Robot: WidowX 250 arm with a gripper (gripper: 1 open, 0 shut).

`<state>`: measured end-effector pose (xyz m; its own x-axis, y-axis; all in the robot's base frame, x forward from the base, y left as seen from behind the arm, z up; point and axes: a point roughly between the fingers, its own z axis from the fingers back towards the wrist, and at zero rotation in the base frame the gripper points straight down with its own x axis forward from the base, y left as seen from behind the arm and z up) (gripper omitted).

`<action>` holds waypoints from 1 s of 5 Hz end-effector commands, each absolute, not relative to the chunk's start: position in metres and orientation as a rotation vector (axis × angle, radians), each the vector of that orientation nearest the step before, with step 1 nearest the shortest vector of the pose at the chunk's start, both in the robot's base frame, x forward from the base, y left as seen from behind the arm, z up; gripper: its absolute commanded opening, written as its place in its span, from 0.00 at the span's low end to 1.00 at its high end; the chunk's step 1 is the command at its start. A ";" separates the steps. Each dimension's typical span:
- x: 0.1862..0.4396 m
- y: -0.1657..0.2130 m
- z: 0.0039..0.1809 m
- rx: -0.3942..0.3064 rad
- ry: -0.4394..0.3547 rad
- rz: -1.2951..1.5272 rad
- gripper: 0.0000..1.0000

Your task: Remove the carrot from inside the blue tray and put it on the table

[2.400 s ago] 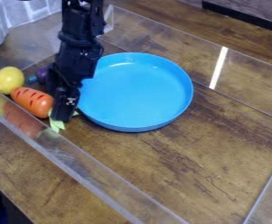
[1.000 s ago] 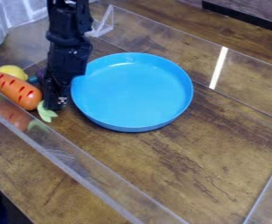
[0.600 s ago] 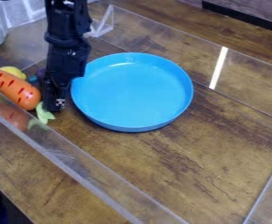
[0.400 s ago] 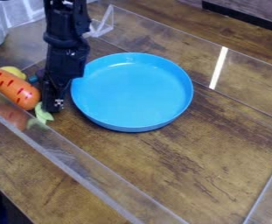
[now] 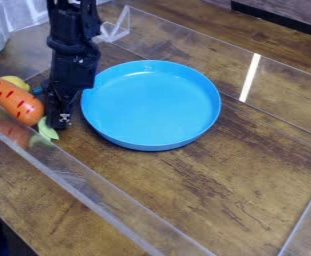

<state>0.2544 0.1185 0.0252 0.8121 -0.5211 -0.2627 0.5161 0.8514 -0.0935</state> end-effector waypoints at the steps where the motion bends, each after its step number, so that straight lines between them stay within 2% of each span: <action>1: 0.249 0.132 0.038 -0.003 0.251 -0.507 0.00; 5: 0.251 0.129 0.040 -0.004 0.239 -0.540 0.00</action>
